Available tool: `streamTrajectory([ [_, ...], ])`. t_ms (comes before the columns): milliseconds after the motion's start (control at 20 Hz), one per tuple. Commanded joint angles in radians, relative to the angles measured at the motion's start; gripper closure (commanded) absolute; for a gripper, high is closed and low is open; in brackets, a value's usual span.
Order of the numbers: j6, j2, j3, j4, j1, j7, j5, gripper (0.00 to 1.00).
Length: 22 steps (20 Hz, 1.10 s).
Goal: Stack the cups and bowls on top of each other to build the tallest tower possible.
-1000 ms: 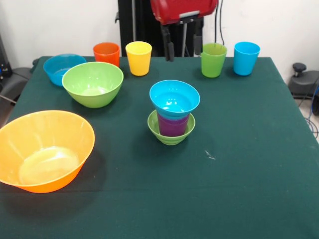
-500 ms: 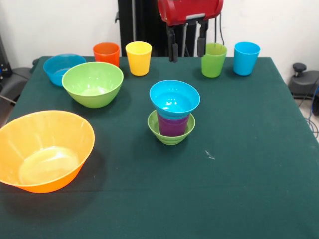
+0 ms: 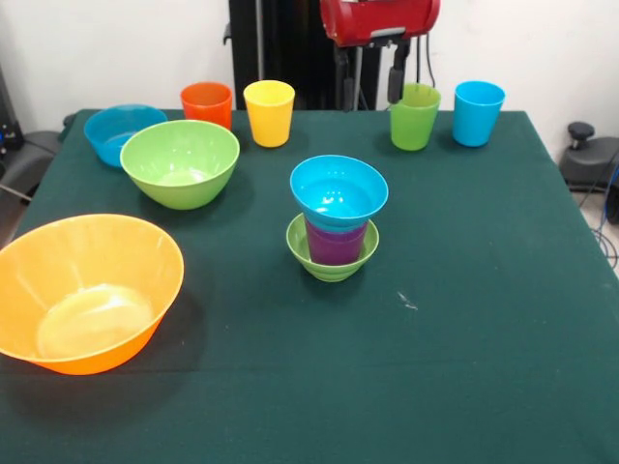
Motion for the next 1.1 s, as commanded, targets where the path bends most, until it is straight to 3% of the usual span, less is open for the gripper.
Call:
streamTrajectory([
  [50, -0.056, -0.033, -0.11, 0.125, 0.068, 0.209, 0.057, 0.0],
  [500, -0.111, -0.032, -0.172, 0.154, 0.132, 0.254, 0.079, 0.0],
  [750, -0.17, -0.029, -0.265, 0.135, 0.226, 0.349, 0.033, 0.0],
  [950, -0.191, -0.037, -0.312, 0.154, 0.269, 0.376, 0.046, 0.0],
  [1100, -0.181, -0.01, -0.356, 0.112, 0.306, 0.387, 0.023, 0.0],
])
